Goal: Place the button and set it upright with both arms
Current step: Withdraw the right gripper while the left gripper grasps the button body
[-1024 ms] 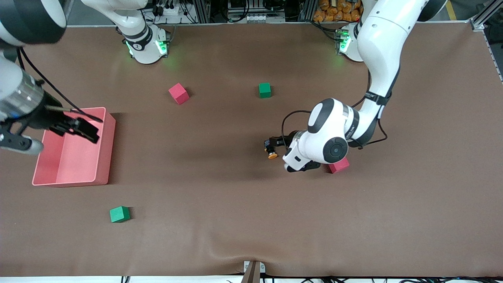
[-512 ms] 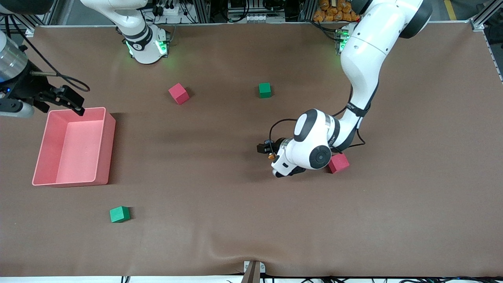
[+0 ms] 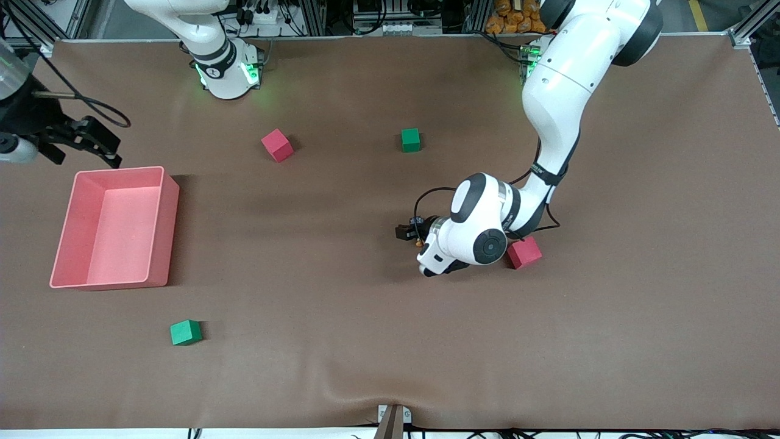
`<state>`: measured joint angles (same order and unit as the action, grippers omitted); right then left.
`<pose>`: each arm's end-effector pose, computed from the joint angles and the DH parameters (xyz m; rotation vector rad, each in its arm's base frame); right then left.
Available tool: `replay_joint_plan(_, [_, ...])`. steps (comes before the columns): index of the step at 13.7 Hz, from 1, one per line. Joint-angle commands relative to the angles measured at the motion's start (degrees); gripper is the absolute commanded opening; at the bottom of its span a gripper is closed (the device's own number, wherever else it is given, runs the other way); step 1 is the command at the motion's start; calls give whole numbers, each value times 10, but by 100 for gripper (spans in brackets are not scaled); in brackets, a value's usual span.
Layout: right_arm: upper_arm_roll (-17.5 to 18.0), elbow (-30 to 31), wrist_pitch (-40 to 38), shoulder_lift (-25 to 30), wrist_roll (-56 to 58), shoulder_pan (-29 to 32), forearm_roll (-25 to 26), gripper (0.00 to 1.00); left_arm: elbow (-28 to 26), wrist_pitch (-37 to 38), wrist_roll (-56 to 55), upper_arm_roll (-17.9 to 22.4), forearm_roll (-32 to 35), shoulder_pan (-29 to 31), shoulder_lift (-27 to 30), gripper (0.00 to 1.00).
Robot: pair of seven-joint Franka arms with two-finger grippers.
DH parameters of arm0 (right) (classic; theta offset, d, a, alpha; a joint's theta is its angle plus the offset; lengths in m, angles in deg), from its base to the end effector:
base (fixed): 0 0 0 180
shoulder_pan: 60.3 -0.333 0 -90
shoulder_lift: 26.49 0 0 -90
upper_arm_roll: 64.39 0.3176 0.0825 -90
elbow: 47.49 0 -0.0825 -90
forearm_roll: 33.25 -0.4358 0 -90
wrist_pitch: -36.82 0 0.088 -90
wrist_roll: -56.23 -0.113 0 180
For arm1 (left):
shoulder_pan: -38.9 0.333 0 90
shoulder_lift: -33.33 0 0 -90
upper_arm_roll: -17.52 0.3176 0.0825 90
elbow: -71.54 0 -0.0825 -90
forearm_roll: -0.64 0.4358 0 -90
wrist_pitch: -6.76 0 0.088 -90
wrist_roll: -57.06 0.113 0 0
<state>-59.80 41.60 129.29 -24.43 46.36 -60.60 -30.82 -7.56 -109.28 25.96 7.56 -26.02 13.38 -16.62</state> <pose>0.5985 0.0475 0.6542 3.1020 -0.1350 0.1552 0.6104 -0.4433 0.1500 2.7220 0.3106 -0.6651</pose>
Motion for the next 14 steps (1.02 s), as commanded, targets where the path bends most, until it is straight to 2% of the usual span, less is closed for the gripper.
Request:
replay_joint_plan(1, [-4,-48,-21,-32,6,-1,-7,100,18,-3,-20,8,-8,-13,-15,89])
replay_joint_plan(3, [-14,-48,-20,-32,7,-1,-11,100,18,-3,-26,10,-7,-15,-16,85])
replay_joint_plan(7, [-15,-50,-21,-31,52,-1,-11,100,16,-2,-43,13,2,-27,-17,80])
replay_joint_plan(11, [-14,-49,-31,-29,54,-1,-11,100,14,4,-44,13,20,-28,-17,78])
replay_joint_plan(14, [-14,-49,-31,-29,54,-2,-11,100,13,5,-44,13,25,-27,-17,72])
